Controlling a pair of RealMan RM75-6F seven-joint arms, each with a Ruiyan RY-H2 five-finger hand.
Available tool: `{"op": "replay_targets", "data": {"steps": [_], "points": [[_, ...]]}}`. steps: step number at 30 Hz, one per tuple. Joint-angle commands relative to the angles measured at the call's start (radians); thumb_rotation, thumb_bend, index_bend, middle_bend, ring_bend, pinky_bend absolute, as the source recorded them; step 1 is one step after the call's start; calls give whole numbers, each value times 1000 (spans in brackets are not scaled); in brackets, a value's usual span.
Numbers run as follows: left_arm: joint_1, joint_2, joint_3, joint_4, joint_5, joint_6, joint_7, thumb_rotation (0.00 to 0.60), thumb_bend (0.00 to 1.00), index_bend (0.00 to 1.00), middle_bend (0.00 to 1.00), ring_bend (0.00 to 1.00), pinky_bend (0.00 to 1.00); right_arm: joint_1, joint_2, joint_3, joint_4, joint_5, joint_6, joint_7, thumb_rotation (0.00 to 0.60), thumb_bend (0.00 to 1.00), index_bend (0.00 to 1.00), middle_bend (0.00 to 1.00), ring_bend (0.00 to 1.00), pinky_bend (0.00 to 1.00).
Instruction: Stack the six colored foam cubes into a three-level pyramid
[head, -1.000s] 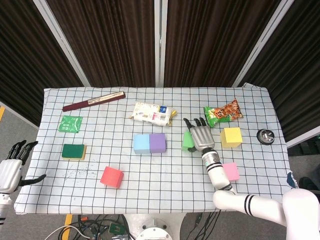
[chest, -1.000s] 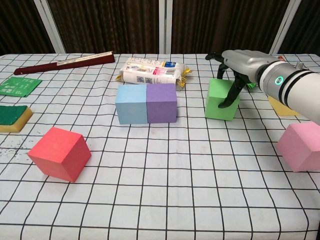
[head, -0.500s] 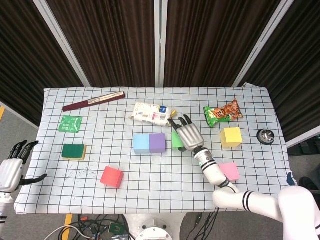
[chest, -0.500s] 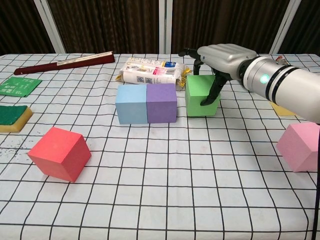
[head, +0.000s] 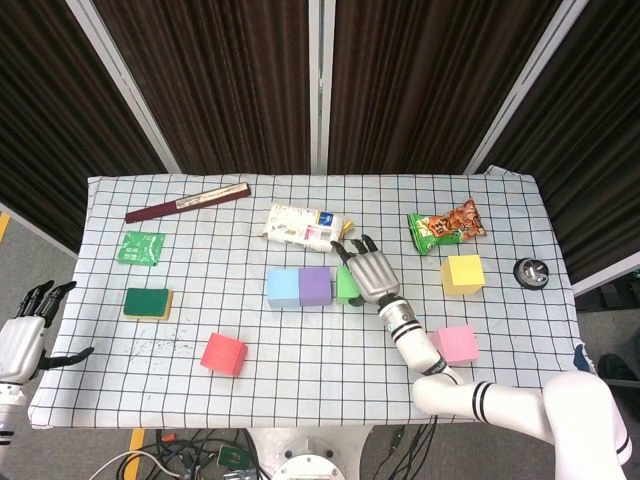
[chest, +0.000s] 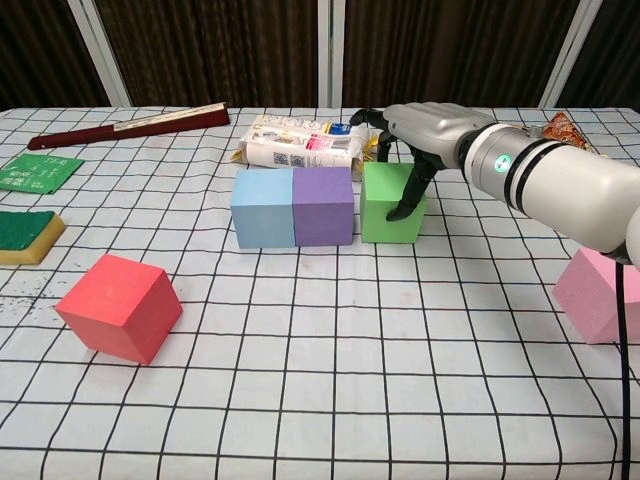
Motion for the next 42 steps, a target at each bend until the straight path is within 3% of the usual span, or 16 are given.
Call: {"op": "replay_targets", "data": {"steps": [1,42], "points": [[0,0,-1,2,-2,-5,-7,600,0,98,124,0,30,12,0,12,-14,29,-7,-24,600,94,0,575,98,0],[4,-12,-4,42,1,-31,-69,600,0,99,119,0,30,57,-55,16,15,114,21,-95,600,104,0,573,98,0]]}}
